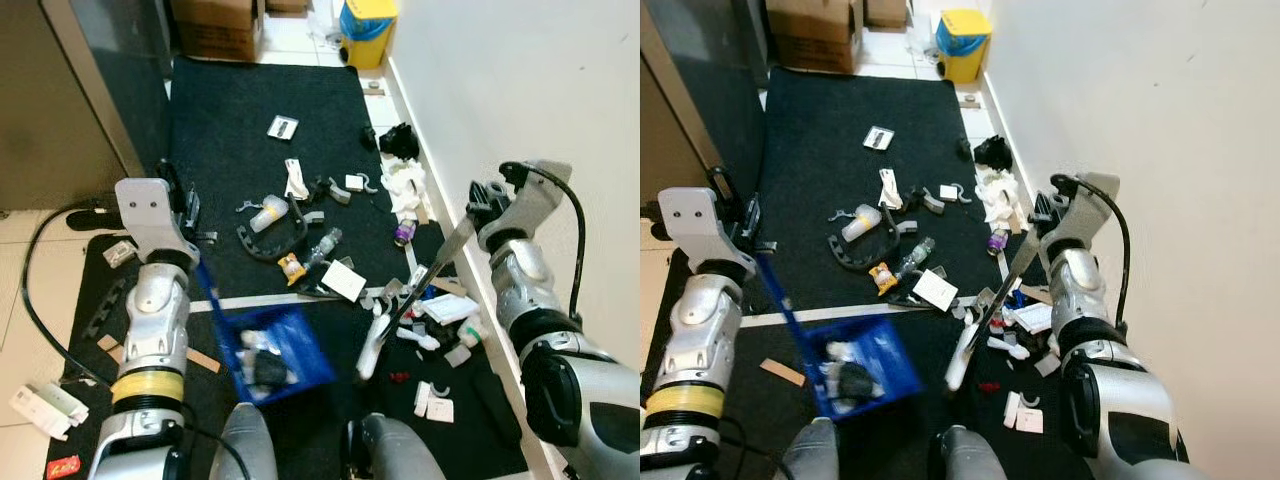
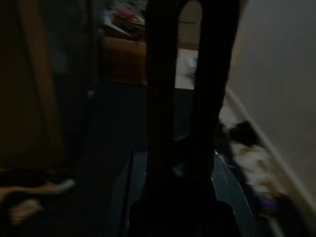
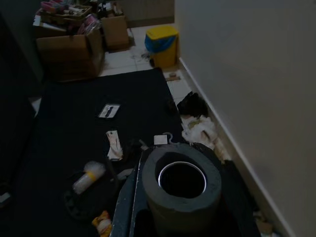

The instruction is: Sweep floor

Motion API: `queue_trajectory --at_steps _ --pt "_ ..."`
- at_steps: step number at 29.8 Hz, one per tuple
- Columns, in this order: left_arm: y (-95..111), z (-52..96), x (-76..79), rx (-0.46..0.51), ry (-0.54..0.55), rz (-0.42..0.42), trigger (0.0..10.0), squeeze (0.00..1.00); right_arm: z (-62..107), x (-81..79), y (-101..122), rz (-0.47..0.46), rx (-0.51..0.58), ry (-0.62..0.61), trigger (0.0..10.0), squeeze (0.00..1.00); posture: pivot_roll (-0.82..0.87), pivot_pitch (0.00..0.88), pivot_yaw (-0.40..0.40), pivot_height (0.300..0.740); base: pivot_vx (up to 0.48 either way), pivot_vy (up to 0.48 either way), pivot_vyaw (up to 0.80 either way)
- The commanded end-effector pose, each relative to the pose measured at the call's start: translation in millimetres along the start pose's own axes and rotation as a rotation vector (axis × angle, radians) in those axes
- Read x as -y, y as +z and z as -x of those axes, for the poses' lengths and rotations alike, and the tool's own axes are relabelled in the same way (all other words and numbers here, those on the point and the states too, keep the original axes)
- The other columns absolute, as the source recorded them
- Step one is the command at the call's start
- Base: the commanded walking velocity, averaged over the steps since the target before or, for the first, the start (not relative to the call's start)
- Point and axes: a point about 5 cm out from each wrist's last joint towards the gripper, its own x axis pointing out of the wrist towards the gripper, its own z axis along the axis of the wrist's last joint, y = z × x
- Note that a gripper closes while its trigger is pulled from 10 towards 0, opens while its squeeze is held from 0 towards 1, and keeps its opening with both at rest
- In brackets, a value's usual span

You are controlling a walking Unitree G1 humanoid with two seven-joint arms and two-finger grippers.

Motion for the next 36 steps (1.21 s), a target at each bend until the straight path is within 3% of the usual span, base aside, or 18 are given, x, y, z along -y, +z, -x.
queue_trajectory --at_steps 1,5,8,14,16,17,21,22,29,36 --pt "5 -4.8 6.5 0.015 -0.019 -0.015 10.0 0.0 2.1 7.9 -1 -0.01 0.0 -0.048 10.0 0.0 0.16 0.0 -0.126 0.74 0.0 0.0 0.0" --pt "5 -6.4 7.6 0.01 -0.025 -0.038 10.0 0.0 2.1 6.5 -1 -0.021 0.007 -0.054 10.0 0.0 0.17 0.0 -0.122 0.74 0.0 0.0 0.0" --pt "10 -13.0 7.1 0.011 -0.032 -0.097 10.0 0.0 2.1 7.6 -2 -0.068 0.01 -0.108 10.0 0.0 0.16 0.0 -0.11 0.74 0.0 0.0 0.0" --pt "15 -13.7 -4.9 -0.017 -0.053 -0.266 10.0 0.0 -1.5 20.9 17 -0.032 0.08 -0.141 10.0 0.0 0.18 0.0 -0.11 0.74 0.0 0.0 0.0" --pt "15 -12.3 -7.7 -0.025 -0.09 -0.304 10.0 0.0 -2.2 21.5 21 -0.072 0.11 -0.111 10.0 0.0 0.18 0.0 -0.11 0.74 0.0 0.0 0.0" --pt "13 -10.5 -8.2 -0.033 -0.127 -0.328 10.0 0.0 -2.3 16.8 22 -0.099 0.12 -0.022 10.0 0.0 0.18 0.0 -0.111 0.74 0.0 0.0 0.0" --pt "8 -8.0 -6.3 -0.057 -0.187 -0.365 10.0 0.0 -1.2 9.2 20 -0.11 0.13 0.078 10.0 0.0 0.18 0.0 -0.113 0.74 0.0 0.0 0.0" --pt "3 -4.3 -4.5 -0.083 -0.247 -0.401 10.0 0.0 1.2 0.3 17 -0.048 0.126 0.184 10.0 0.0 0.18 0.0 -0.113 0.74 0.0 0.0 0.0" --pt "3 -0.2 -7.8 -0.077 -0.218 -0.374 10.0 0.0 5.8 -9.6 13 0.015 0.133 0.305 10.0 0.0 0.18 0.0 -0.108 0.74 0.0 0.0 0.0" --pt "9 -1.0 -11.9 -0.044 -0.139 -0.29 10.0 0.0 7.1 -9.4 10 -0.019 0.141 0.288 10.0 0.0 0.18 0.0 -0.111 0.74 0.235 0.0 0.0"
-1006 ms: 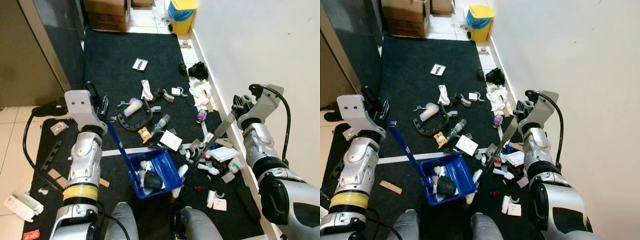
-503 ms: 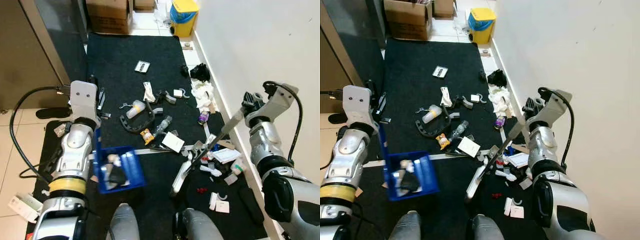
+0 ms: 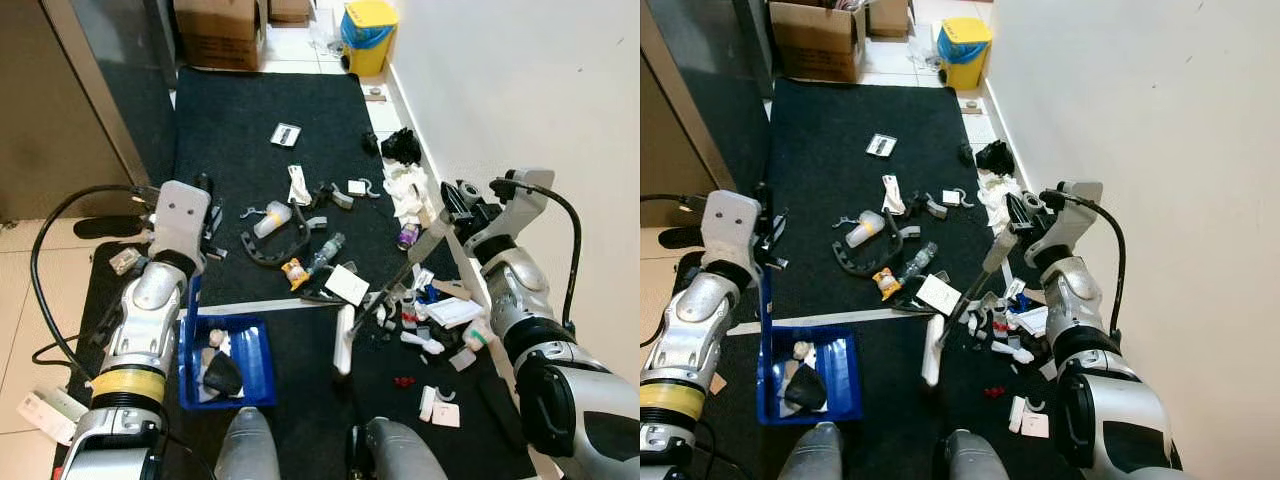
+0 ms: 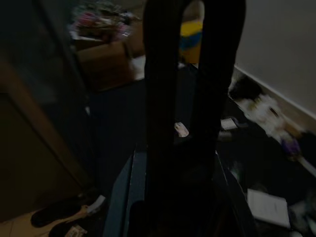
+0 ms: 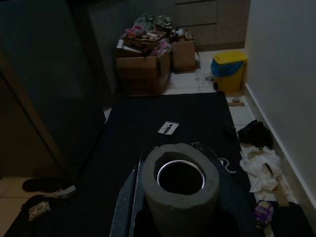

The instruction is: Sweep floor

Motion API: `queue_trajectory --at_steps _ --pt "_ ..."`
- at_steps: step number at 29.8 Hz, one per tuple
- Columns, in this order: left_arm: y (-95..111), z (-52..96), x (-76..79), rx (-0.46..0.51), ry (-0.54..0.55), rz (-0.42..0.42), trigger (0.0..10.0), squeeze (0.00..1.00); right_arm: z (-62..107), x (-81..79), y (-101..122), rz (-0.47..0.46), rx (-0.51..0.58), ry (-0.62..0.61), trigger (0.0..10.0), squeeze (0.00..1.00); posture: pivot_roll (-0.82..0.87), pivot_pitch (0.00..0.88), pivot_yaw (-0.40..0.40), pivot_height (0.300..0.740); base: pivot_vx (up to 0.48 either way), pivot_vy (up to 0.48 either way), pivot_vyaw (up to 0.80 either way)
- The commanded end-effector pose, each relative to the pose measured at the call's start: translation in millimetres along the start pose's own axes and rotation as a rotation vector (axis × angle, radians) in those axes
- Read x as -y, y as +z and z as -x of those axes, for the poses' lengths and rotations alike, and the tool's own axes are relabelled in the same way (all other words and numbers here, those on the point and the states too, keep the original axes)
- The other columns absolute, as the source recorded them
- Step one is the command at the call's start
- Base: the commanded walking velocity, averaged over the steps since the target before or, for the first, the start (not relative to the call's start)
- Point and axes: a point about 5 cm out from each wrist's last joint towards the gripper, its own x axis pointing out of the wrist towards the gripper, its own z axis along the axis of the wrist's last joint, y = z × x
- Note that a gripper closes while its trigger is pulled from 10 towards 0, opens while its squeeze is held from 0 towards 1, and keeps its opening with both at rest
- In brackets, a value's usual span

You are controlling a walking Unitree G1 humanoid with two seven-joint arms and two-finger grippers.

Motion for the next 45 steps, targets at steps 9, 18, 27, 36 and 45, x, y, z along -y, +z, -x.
queue_trajectory --at_steps 9,18,27,36,45 --pt "9.2 -1.5 3.3 0.046 0.007 0.023 10.0 0.0 2.2 5.7 4.7 -0.004 0.041 -0.034 10.0 0.0 0.18 0.0 -0.115 0.74 0.48 0.0 0.0" --pt "9.8 -1.5 7.0 0.046 -0.019 0.008 10.0 0.0 3.4 5.9 3.2 -0.001 0.042 -0.05 10.0 0.0 0.18 0.0 -0.108 0.74 0.48 0.0 0.0" --pt "12.1 -2.3 7.8 0.052 -0.037 0.0 10.0 0.0 4.8 6.6 2.2 -0.002 0.045 -0.061 10.0 0.0 0.18 0.0 -0.106 0.74 0.48 0.0 0.0" --pt "13.2 -3.3 10.7 0.055 -0.045 0.006 10.0 0.0 6.1 9.0 3.0 0.002 0.05 -0.071 10.0 0.0 0.18 0.0 -0.105 0.74 0.12 0.0 0.0" --pt "13.8 -5.0 12.0 0.052 -0.039 0.032 10.0 0.0 6.0 10.9 2.6 -0.022 0.048 -0.093 10.0 0.0 0.18 0.0 -0.104 0.74 0.0 0.0 0.0"
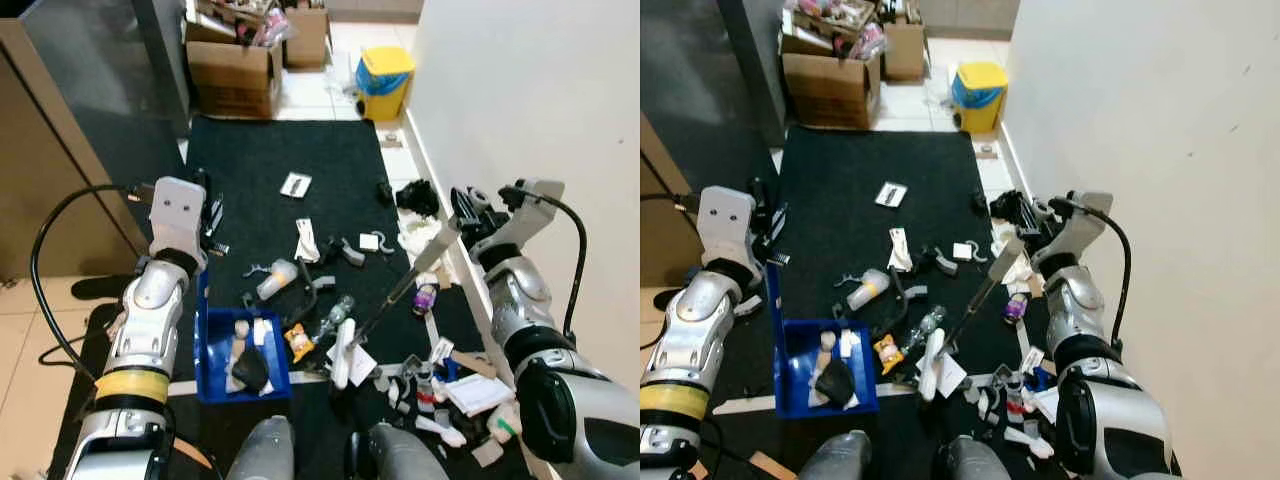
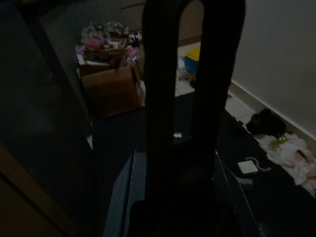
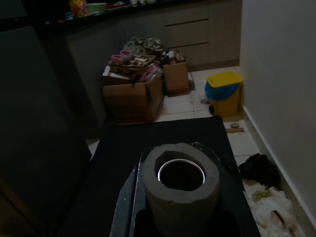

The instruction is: Sweep floor

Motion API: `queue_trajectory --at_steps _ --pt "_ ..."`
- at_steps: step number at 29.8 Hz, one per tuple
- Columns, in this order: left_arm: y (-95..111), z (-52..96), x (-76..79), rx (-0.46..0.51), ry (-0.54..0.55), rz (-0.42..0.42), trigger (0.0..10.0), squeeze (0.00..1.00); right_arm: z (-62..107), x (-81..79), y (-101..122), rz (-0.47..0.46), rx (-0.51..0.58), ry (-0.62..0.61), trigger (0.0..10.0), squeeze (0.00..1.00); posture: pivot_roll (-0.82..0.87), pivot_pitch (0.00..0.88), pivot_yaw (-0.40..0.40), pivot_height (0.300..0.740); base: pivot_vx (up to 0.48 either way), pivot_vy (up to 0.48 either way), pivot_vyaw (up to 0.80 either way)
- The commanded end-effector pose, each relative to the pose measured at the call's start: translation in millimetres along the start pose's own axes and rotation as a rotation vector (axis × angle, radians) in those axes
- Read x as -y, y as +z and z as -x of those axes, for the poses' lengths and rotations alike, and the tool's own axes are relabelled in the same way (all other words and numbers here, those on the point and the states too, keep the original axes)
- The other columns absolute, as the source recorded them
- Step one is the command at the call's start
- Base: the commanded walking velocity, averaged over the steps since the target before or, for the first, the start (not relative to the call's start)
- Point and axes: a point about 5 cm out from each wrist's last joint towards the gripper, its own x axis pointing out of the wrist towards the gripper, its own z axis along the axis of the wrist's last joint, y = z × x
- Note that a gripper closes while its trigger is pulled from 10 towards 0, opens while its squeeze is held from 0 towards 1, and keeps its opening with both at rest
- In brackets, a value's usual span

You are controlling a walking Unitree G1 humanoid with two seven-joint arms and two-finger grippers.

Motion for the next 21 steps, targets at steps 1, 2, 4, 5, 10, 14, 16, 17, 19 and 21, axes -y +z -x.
queue_trajectory --at_steps 1,2,4,5,10,14,16,17,19,21 --pt "10 -3.9 3.1 0.039 -0.01 -0.011 10.0 0.0 -2.6 3.3 8 -0.004 0.032 -0.016 10.0 0.0 0.18 0.0 -0.104 0.74 0.0 0.0 0.0" --pt "10 -5.2 2.7 0.038 -0.009 -0.009 10.0 0.0 -2.4 3.1 5 -0.023 0.024 -0.03 10.0 0.0 0.18 0.0 -0.092 0.74 0.0 0.0 0.0" --pt "10 -7.0 1.4 0.036 -0.005 -0.014 10.0 0.0 -1.2 2.6 2 -0.039 0.014 -0.043 10.0 0.0 0.18 0.0 -0.083 0.74 0.0 0.0 0.0" --pt "10 -8.2 0.4 0.034 -0.003 -0.018 10.0 0.0 -0.4 2.2 0 -0.048 0.008 -0.051 10.0 0.0 0.18 0.0 -0.079 0.74 0.0 0.0 0.0" --pt "11 -11.8 -2.8 0.031 -0.021 -0.026 10.0 0.0 1.3 0.7 -3 -0.06 0.016 -0.063 10.0 0.0 0.18 0.0 -0.061 0.74 0.0 -0.08 0.0" --pt "14 -15.1 -3.7 0.036 -0.031 -0.038 10.0 0.0 0.7 1.9 0 -0.063 0.033 -0.069 10.0 0.0 0.17 0.0 -0.062 0.74 0.0 -0.468 0.0" --pt "14 -16.2 -2.8 0.039 -0.024 -0.009 10.0 0.0 -0.4 3.5 3 -0.061 0.043 -0.073 10.0 0.0 0.17 0.0 -0.061 0.74 0.0 -0.234 0.0" --pt "13 -16.3 -2.5 0.031 -0.022 -0.008 10.0 0.0 -1.5 4.3 5 -0.059 0.051 -0.076 10.0 0.0 0.17 0.0 -0.058 0.74 0.0 0.0 0.0" --pt "12 -16.1 -2.2 0.025 -0.025 -0.012 10.0 0.0 -2.3 4.7 7 -0.058 0.058 -0.078 10.0 0.0 0.17 0.0 -0.058 0.74 0.0 0.0 0.0" --pt "8 -14.3 -0.2 0.011 -0.053 -0.065 10.0 0.0 -4.4 5.0 11 -0.056 0.071 -0.079 10.0 0.0 0.17 0.0 -0.056 0.74 0.0 0.0 0.0"
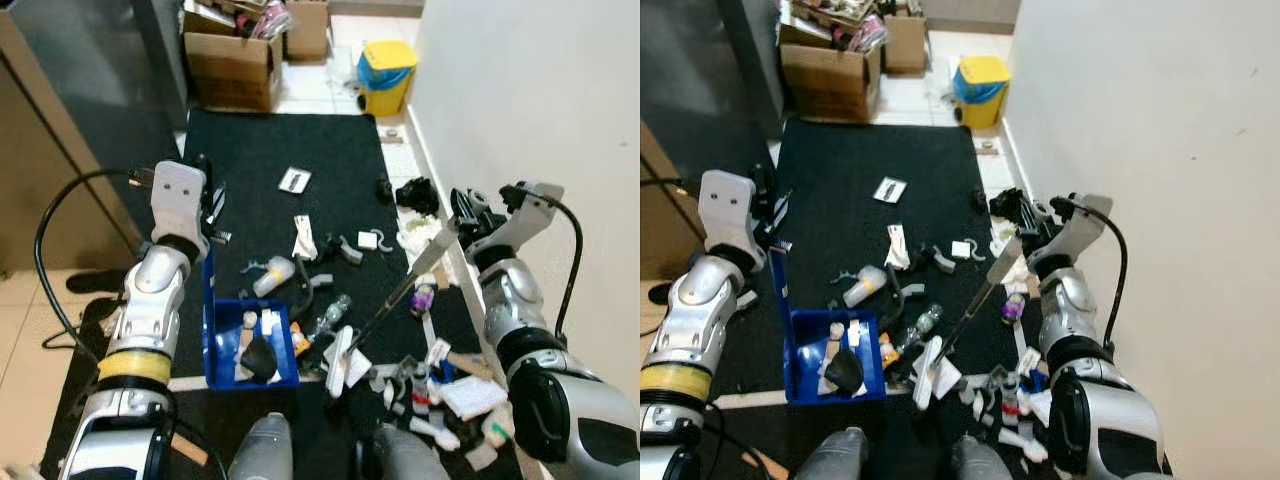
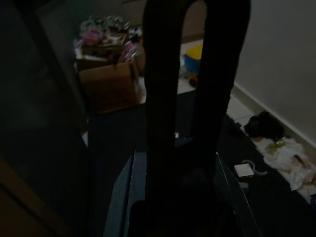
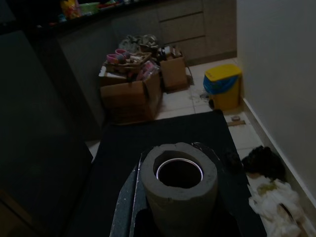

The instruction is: Sweep floor

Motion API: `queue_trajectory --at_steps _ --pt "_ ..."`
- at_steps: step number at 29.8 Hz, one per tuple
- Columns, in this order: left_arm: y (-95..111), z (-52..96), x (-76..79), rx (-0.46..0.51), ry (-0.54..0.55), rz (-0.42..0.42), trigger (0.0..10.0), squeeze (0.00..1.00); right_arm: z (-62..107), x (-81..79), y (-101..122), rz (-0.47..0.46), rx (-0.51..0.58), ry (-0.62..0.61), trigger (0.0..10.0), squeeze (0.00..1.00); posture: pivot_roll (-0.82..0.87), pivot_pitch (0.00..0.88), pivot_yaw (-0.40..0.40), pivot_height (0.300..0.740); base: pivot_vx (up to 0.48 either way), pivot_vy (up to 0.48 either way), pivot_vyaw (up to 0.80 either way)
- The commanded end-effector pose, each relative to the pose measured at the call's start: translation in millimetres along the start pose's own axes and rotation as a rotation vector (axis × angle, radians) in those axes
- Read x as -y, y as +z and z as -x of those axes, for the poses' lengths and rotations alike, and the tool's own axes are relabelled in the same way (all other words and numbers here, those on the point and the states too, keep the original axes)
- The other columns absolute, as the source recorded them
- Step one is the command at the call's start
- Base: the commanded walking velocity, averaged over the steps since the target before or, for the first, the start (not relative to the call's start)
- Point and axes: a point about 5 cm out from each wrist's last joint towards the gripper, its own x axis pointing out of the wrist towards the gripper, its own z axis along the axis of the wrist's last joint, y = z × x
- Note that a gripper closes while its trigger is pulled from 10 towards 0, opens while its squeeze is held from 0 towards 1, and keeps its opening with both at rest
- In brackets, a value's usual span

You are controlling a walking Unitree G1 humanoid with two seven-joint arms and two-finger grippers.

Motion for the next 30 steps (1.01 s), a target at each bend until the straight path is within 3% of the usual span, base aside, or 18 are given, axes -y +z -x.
queue_trajectory --at_steps 1,11,15,20,24,26,30 --pt "7 -2.1 0.8 0.03 -0.034 -0.074 10.0 0.0 -2.6 7.9 13 0.0 0.061 -0.032 10.0 0.0 0.17 0.0 -0.056 0.74 0.0 0.0 0.0" --pt "-19 13.1 13.1 -0.052 -0.216 -0.219 10.0 0.0 -11.5 1.5 26 0.023 0.106 0.016 10.0 0.0 0.16 0.024 -0.074 0.74 0.0 0.0 0.0" --pt "-23 16.5 16.0 -0.053 -0.236 -0.212 10.0 0.0 -14.4 1.6 33 0.038 0.123 0.022 10.0 0.0 0.16 0.041 -0.084 0.74 0.0 0.0 0.0" --pt "-32 23.0 17.3 -0.035 -0.141 -0.129 10.0 0.0 -21.5 3.5 49 0.095 0.153 0.038 10.0 0.0 0.13 0.089 -0.121 0.74 0.0 0.0 0.0" --pt "-37 29.0 20.3 -0.033 -0.098 -0.129 10.0 0.0 -28.1 -1.8 59 0.13 0.175 0.076 10.0 0.0 0.11 0.114 -0.139 0.74 0.0 0.0 0.0" --pt "-31 33.2 18.8 0.002 -0.059 -0.156 10.0 0.0 -34.9 -8.2 69 0.156 0.195 0.109 10.0 0.0 0.1 0.123 -0.148 0.74 0.0 0.0 0.0" --pt "-8 36.2 -2.4 0.086 0.051 -0.198 10.0 0.0 -43.7 -13.5 80 0.159 0.201 0.119 10.0 0.0 0.11 0.124 -0.161 0.74 0.0 0.0 0.0"
